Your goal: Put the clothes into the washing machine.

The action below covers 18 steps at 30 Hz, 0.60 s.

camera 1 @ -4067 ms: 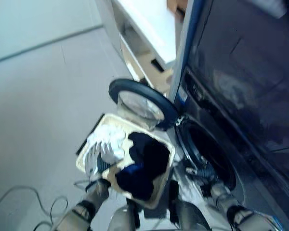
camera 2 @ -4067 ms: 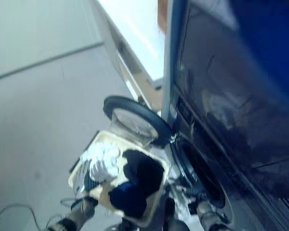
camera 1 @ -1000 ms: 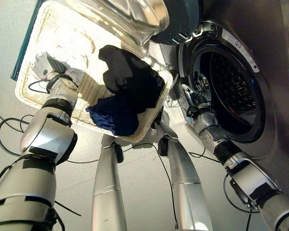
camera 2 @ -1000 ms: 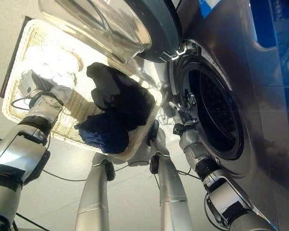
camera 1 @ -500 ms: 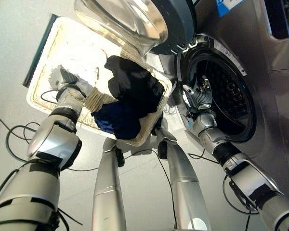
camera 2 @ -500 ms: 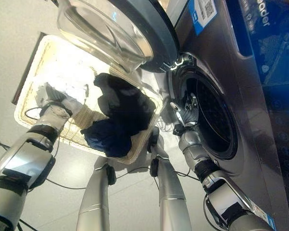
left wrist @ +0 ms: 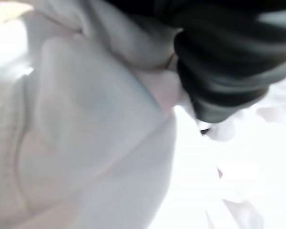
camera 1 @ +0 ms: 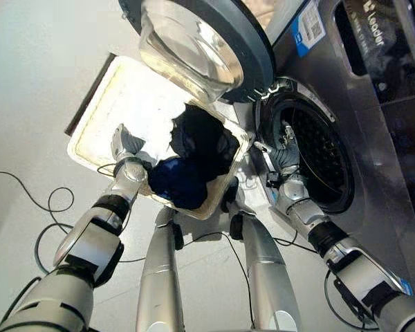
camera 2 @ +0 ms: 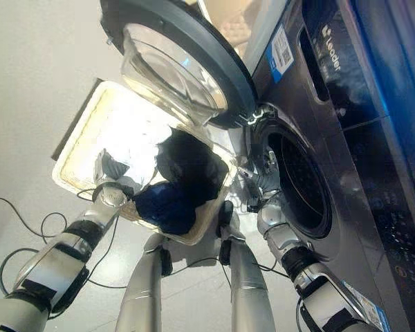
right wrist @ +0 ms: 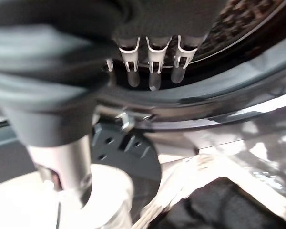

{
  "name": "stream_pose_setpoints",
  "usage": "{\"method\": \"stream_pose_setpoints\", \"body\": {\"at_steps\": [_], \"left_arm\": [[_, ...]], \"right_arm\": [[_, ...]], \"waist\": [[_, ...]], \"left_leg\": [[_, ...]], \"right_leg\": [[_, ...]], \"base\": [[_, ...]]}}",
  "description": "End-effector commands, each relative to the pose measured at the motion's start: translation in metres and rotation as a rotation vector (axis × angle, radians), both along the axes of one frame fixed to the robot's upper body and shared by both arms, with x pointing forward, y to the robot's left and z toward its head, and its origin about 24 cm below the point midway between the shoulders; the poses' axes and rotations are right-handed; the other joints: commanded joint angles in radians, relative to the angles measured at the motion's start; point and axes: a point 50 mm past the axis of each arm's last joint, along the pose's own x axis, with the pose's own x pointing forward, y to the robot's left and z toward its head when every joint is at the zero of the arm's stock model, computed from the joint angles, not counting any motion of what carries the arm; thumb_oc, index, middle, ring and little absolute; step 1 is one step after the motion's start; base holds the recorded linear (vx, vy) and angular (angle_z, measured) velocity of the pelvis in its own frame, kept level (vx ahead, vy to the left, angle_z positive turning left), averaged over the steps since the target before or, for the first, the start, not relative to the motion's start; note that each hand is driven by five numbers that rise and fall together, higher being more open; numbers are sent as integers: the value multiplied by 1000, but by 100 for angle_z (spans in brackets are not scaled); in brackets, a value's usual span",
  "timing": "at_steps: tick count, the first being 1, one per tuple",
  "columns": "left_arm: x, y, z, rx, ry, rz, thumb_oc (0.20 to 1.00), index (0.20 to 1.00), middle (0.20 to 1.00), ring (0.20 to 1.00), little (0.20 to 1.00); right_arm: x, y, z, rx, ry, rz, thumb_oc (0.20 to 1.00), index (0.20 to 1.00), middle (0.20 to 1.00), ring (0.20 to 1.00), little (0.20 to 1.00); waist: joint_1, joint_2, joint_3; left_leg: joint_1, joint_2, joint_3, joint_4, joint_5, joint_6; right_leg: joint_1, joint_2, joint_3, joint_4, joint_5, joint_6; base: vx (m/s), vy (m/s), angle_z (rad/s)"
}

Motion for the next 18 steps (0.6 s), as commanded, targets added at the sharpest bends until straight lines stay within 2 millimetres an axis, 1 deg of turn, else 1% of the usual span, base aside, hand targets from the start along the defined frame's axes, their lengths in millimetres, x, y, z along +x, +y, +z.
{"method": "stream_pose_setpoints", "body": {"at_steps": [1,5,7,8,10,13,14,18], "left_arm": [[-3,-13,20,29,-186,-74,200,200,200,200,200],[-12,-22,19,71,-246,-157,200,200,200,200,200],[-17,-28,19,85,-282,-209,200,200,200,200,200],[-19,-31,20,96,-301,-237,200,200,200,200,200],[-21,-34,21,106,-318,-261,200,200,200,200,200],[-27,-40,23,117,-356,-323,200,200,200,200,200],[-31,-45,25,118,-378,-373,200,200,200,200,200],[-39,-55,27,112,-409,-471,200,200,200,200,200]], "right_arm": [[-9,-3,18,-128,-115,86,1000,1000,1000,1000,1000],[-11,-3,19,-261,-113,171,1000,1000,1000,1000,1000],[-12,-3,18,-292,-92,242,1000,1000,1000,1000,1000],[-12,-3,18,-296,-79,282,1000,1000,1000,1000,1000],[-11,-3,18,-288,-67,307,1000,1000,1000,1000,1000],[-9,-3,18,-241,-28,376,1000,1000,1000,1000,1000],[-7,-3,15,-240,9,414,1000,1000,1000,1000,1000],[-7,-1,11,-202,54,463,1000,1000,1000,1000,1000]], "waist": [[25,45,-25],[41,50,-25],[52,54,-25],[58,56,-25],[62,58,-25],[74,61,-25],[83,64,-25],[91,67,-25]], "left_leg": [[20,-25,58,72,-91,-43],[60,-27,59,74,-103,-37],[78,-33,55,72,-108,-33],[87,-35,54,70,-110,-31],[93,-37,53,70,-113,-29],[109,-41,49,70,-118,-26],[117,-45,46,69,-121,-23],[127,-49,43,69,-122,-19]], "right_leg": [[39,-41,-36,23,-25,141],[83,-55,-50,24,-32,144],[104,-61,-58,20,-35,144],[112,-63,-60,19,-35,145],[118,-66,-61,18,-35,146],[135,-71,-67,15,-35,147],[144,-75,-71,13,-35,147],[156,-77,-75,9,-34,145]], "base": [[3,-46,6],[-1,-30,7],[-4,-29,8],[-1,-32,9],[-2,-25,6],[-5,-21,6],[-3,-5,13],[3,9,7]]}}
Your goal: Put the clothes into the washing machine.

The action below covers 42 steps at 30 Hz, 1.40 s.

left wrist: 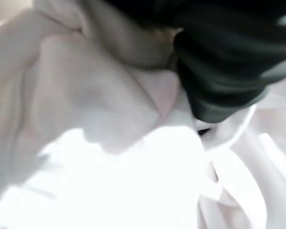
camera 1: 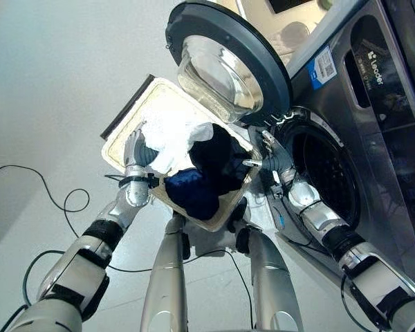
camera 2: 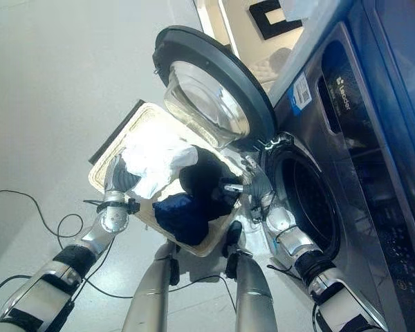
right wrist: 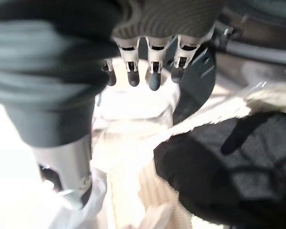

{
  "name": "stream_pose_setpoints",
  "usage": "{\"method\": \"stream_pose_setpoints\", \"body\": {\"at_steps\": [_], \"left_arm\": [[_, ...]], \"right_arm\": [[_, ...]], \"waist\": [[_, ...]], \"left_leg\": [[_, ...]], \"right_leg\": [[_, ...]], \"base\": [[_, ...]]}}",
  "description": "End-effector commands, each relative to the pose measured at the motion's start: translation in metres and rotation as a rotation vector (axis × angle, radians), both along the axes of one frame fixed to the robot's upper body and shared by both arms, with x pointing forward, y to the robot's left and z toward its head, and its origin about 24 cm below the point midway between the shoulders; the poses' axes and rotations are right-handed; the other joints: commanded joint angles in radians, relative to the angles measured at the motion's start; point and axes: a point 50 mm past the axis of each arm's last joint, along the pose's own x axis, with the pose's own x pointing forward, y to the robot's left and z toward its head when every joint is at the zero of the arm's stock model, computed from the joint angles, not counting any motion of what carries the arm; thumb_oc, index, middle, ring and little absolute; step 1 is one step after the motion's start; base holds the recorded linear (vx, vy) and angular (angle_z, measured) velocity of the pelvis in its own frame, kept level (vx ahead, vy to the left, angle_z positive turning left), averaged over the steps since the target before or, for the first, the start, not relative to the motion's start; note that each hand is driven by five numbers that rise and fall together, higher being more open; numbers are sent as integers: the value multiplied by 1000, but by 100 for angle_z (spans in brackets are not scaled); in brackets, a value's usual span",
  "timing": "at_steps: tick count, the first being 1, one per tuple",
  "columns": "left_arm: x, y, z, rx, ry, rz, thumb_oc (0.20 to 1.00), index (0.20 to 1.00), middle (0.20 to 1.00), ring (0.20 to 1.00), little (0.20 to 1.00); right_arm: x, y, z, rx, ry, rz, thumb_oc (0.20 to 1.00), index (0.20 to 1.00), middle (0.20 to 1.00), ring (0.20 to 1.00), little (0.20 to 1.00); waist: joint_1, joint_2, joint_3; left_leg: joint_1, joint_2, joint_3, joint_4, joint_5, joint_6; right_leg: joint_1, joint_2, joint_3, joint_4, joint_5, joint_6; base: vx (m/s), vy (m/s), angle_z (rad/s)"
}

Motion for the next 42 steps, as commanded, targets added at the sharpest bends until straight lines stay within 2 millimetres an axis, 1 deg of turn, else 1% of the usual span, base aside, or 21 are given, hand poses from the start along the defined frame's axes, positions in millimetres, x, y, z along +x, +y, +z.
{"method": "stream_pose_setpoints", "body": {"at_steps": [1,4,6,8,9,12,13,17,21,25,28,29,32,35,36,39,40,42], "left_arm": [[-8,-27,22,-32,-151,-171,200,200,200,200,200],[-13,-40,29,0,-176,-276,200,200,200,200,200],[-15,-45,31,14,-181,-312,200,200,200,200,200],[-17,-52,35,43,-190,-360,200,200,200,200,200],[-18,-59,39,85,-200,-407,200,200,200,200,200],[-18,-66,44,123,-202,-450,200,200,200,200,200],[-18,-73,47,155,-202,-486,200,200,200,200,200],[-16,-84,55,206,-194,-551,200,200,200,200,200],[-16,-91,55,224,-189,-584,200,200,200,200,200],[-15,-102,58,262,-198,-626,200,200,200,200,200],[-15,-104,59,267,-200,-631,200,200,200,200,200],[-13,-109,62,275,-201,-646,200,200,200,200,200],[-13,-113,67,275,-219,-661,200,200,200,200,200],[-13,-113,67,275,-219,-661,200,200,200,200,200],[-13,-119,70,309,-246,-673,200,200,200,200,200],[-12,-120,72,328,-253,-671,200,200,200,200,200],[-11,-120,73,346,-255,-666,200,200,200,200,200],[-10,-118,73,353,-249,-661,200,200,200,200,200]], "right_arm": [[-2,-3,14,27,-27,60,1000,1000,1000,1000,1000],[0,-6,14,39,-14,61,1000,1000,1000,1000,1000],[1,-6,16,39,-16,64,1000,1000,1000,1000,1000],[3,-5,20,47,-23,70,1000,1000,1000,1000,1000],[5,-3,24,58,-30,78,1000,1000,1000,1000,1000],[7,-1,30,66,-38,90,1000,1000,1000,1000,1000],[10,4,35,71,-43,107,1000,1000,1000,1000,1000],[14,14,43,74,-44,139,1000,1000,1000,1000,1000],[16,19,44,93,-28,157,1000,1000,1000,1000,1000],[18,30,45,148,16,242,1000,1000,1000,1000,1000],[18,32,45,154,30,261,1000,1000,1000,1000,1000],[18,41,42,165,85,328,1000,1000,1000,1000,1000],[16,48,40,231,144,419,1000,1000,1000,1000,1000],[16,48,40,232,144,419,1000,1000,1000,1000,1000],[13,59,40,409,230,581,1000,1000,1000,1000,1000],[12,62,42,464,245,642,1000,1000,1000,1000,1000],[9,64,42,492,256,709,1000,1000,1000,1000,1000],[6,66,43,511,261,774,1000,1000,1000,1000,1000]], "waist": [[3,60,-28],[8,67,-28],[8,70,-28],[9,73,-28],[8,75,-28],[7,77,-28],[6,78,-28],[0,78,-28],[-3,76,-28],[-6,75,-28],[-7,74,-28],[-8,73,-28],[-11,70,-28],[-11,70,-28],[-10,64,-28],[-11,63,-28],[-12,61,-28],[-14,60,-28]], "left_leg": [[12,-24,73,102,-126,-23],[19,-29,75,95,-125,-19],[19,-31,75,94,-125,-17],[21,-34,75,93,-126,-15],[22,-36,77,92,-127,-14],[22,-38,80,92,-127,-13],[22,-40,81,90,-127,-13],[18,-41,86,86,-121,-11],[18,-43,86,87,-120,-11],[19,-45,87,85,-118,-10],[18,-45,87,86,-117,-10],[12,-47,85,89,-115,-11],[9,-47,88,89,-114,-11],[9,-47,89,88,-114,-11],[8,-50,85,89,-115,-14],[5,-51,85,84,-110,-15],[2,-51,85,85,-108,-16],[1,-50,85,85,-108,-16]], "right_leg": [[32,-44,-40,7,-7,131],[40,-44,-40,-5,-2,132],[39,-43,-38,-6,0,132],[39,-42,-35,-9,4,133],[39,-42,-34,-13,7,135],[39,-41,-32,-18,12,136],[39,-38,-28,-25,16,137],[35,-35,-20,-39,28,138],[37,-31,-13,-44,33,138],[37,-25,-5,-55,40,138],[36,-25,-3,-56,41,138],[31,-22,4,-55,44,137],[28,-20,5,-58,45,136],[27,-20,5,-58,45,136],[29,-13,7,-62,44,136],[28,-12,7,-69,49,136],[27,-12,5,-72,50,136],[25,-11,5,-71,51,136]], "base": [[4,12,4],[0,5,1],[0,0,0],[0,0,0],[0,0,0],[0,0,0],[0,0,0],[0,0,0],[0,0,0],[0,0,0],[0,0,0],[0,0,0],[8,3,-1],[0,0,0],[0,0,0],[5,-2,-1],[12,-2,-4],[16,-1,-5]]}}
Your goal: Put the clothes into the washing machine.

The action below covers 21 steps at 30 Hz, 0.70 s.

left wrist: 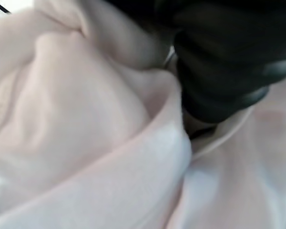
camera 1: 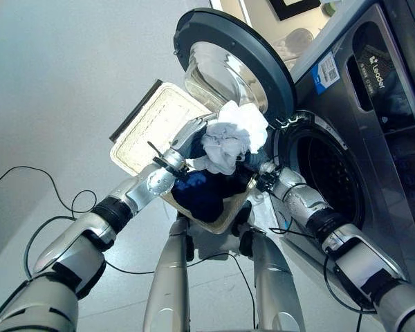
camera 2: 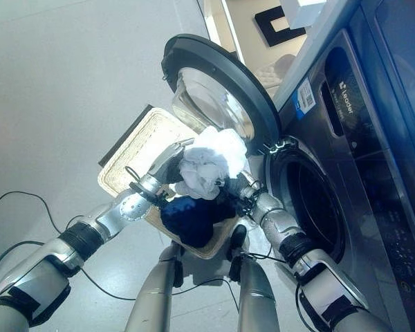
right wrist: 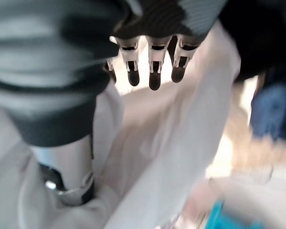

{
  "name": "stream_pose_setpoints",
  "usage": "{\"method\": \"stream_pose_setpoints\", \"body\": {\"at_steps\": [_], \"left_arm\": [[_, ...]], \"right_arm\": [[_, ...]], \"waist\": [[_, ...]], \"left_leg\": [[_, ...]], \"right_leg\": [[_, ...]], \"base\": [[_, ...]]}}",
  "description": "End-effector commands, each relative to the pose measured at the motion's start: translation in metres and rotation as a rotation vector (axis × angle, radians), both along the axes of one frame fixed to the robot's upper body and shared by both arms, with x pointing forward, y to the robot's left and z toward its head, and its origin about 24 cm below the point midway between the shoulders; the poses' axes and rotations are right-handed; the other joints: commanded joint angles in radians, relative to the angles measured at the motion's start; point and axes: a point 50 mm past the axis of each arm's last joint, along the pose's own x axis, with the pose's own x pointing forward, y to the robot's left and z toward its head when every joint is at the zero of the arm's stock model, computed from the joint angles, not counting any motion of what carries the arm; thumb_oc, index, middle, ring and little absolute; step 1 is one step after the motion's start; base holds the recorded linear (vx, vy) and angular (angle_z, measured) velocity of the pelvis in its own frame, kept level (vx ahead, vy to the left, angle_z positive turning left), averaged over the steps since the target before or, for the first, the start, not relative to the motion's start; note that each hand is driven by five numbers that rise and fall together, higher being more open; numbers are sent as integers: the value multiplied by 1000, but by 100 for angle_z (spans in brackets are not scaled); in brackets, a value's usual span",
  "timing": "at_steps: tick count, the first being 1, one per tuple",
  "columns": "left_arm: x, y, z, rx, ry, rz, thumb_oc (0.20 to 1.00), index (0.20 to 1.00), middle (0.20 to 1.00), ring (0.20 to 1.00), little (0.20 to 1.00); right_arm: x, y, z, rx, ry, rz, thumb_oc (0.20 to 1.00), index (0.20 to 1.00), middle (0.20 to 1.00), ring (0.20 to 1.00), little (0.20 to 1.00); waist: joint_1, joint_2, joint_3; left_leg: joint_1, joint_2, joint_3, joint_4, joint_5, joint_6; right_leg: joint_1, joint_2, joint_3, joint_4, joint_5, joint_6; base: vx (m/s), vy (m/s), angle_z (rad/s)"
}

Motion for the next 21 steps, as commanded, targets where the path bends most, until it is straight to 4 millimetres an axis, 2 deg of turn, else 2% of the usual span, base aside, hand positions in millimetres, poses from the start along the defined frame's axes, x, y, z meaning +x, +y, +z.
{"method": "stream_pose_setpoints", "body": {"at_steps": [1,6,10,12,21], "left_arm": [[-8,-26,22,-68,-111,-132,200,200,200,200,200],[-2,-18,16,-34,-80,-94,200,200,200,200,200],[1,-15,12,-11,-52,-77,200,200,200,200,200],[4,-13,7,7,-21,-63,200,200,200,200,200],[10,-14,-7,80,45,-45,200,200,200,200,200]], "right_arm": [[-6,10,30,133,-96,204,1000,1000,1000,1000,1000],[-14,12,40,212,-154,327,1000,1000,1000,1000,1000],[-17,12,48,288,-199,359,1000,1000,1000,1000,1000],[-21,14,55,378,-227,401,1000,1000,1000,1000,1000],[-21,19,68,473,-287,410,1000,1000,1000,1000,1000]], "waist": [[-11,41,-29],[-14,32,-29],[-18,27,-29],[-22,26,-29],[-29,26,-29]], "left_leg": [[-15,-42,71,88,-112,-22],[-18,-38,76,88,-111,-25],[-21,-35,78,90,-113,-26],[-25,-33,78,93,-115,-27],[-37,-26,87,98,-118,-31]], "right_leg": [[20,-12,-9,-73,51,135],[16,-10,-12,-73,53,136],[13,-9,-11,-73,53,137],[7,-10,-8,-70,54,139],[-3,-14,-10,-72,57,144]], "base": [[14,-5,-4],[2,-2,-1],[0,0,0],[4,3,-3],[0,0,-1]]}}
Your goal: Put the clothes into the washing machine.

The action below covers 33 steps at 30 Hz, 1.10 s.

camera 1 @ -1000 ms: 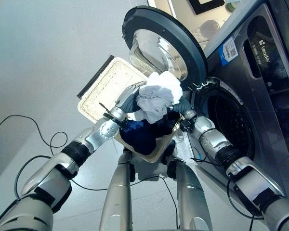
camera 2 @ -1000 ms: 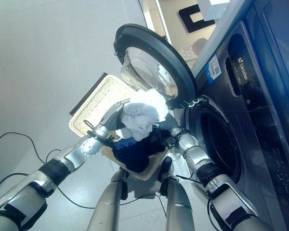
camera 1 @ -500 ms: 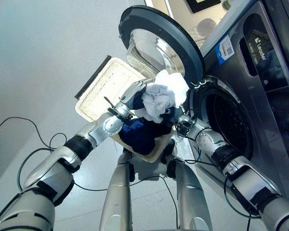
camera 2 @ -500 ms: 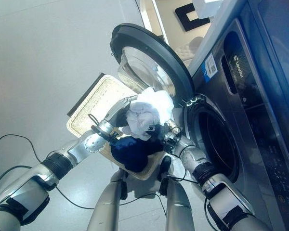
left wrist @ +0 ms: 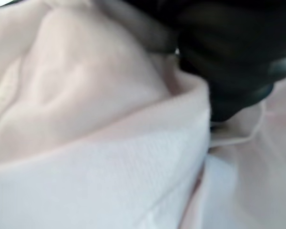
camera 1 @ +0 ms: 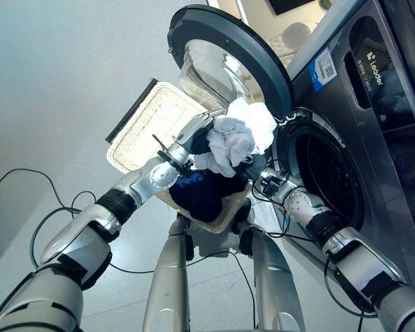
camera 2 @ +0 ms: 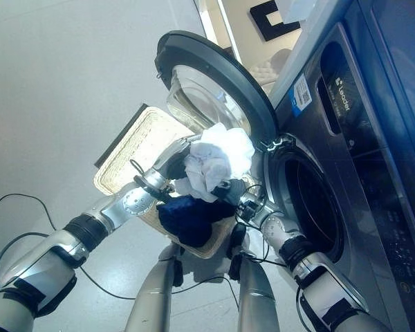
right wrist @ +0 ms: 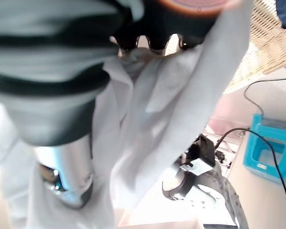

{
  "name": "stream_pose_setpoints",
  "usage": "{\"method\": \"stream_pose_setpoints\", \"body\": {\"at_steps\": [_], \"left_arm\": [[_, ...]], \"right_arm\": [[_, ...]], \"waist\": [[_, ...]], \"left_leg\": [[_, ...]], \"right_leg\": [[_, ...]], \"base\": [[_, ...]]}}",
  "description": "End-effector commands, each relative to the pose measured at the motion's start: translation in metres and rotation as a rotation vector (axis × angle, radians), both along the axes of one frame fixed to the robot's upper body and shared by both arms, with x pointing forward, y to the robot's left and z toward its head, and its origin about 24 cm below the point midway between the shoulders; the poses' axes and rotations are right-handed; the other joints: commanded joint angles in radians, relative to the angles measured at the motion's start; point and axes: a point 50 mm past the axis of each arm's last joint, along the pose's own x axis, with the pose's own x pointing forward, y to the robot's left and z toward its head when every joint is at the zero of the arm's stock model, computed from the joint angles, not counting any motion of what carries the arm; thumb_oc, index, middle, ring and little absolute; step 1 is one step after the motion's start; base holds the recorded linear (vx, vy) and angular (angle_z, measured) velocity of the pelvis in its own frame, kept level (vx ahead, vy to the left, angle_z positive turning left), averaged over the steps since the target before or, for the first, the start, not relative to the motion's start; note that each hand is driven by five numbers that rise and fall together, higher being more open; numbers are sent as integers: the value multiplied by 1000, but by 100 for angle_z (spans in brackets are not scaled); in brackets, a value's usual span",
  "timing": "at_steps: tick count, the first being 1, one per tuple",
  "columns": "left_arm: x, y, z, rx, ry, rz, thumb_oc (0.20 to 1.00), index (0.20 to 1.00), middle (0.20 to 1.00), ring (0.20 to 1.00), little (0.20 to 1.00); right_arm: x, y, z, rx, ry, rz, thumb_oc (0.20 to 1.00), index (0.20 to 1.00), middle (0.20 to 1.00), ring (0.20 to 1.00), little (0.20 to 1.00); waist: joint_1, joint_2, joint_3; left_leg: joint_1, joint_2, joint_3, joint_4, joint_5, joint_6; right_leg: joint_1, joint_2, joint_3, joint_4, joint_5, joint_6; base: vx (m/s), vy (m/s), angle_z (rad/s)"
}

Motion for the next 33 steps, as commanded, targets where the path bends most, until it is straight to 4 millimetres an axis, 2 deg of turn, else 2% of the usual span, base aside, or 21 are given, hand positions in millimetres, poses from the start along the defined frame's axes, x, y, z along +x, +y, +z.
{"method": "stream_pose_setpoints", "body": {"at_steps": [1,16,27,28,30,31,33], "left_arm": [[2,-4,-17,48,59,6,200,200,200,200,200],[1,-16,-20,189,-81,-31,200,200,200,200,200],[-9,-35,-23,379,-187,-151,200,200,200,200,200],[-10,-37,-22,389,-190,-161,200,200,200,200,200],[-11,-41,-23,404,-193,-175,200,200,200,200,200],[-12,-41,-25,409,-193,-179,200,200,200,200,200],[-12,-42,-27,417,-193,-182,200,200,200,200,200]], "right_arm": [[-11,20,66,241,-306,153,1000,1000,1000,1000,1000],[1,19,61,249,-217,72,1000,1000,1000,1000,1000],[0,23,70,387,-203,41,1000,1000,1000,1000,1000],[0,24,71,402,-205,41,934,934,934,934,934],[0,24,73,428,-210,29,260,260,260,260,260],[0,24,74,440,-211,29,200,200,200,200,200],[0,25,75,453,-213,33,200,200,200,200,200]], "waist": [[-27,26,-29],[-39,30,-29],[-57,43,-29],[-59,44,-29],[-61,43,-29],[-62,43,-29],[-62,42,-29]], "left_leg": [[-22,-30,74,101,-112,-23],[-58,-30,72,115,-114,-26],[-71,-30,76,108,-115,-28],[-71,-29,77,108,-115,-28],[-73,-28,78,110,-117,-27],[-72,-29,78,108,-116,-27],[-72,-28,78,107,-115,-28]], "right_leg": [[18,-19,-22,-68,57,144],[-13,-20,-6,-72,66,147],[-31,-18,8,-86,74,152],[-31,-17,9,-87,74,152],[-34,-18,10,-87,75,153],[-32,-17,10,-89,75,154],[-31,-17,10,-92,77,155]], "base": [[0,0,0],[0,0,0],[1,0,-2],[0,0,0],[0,0,0],[0,0,0],[-9,-12,-3]]}}
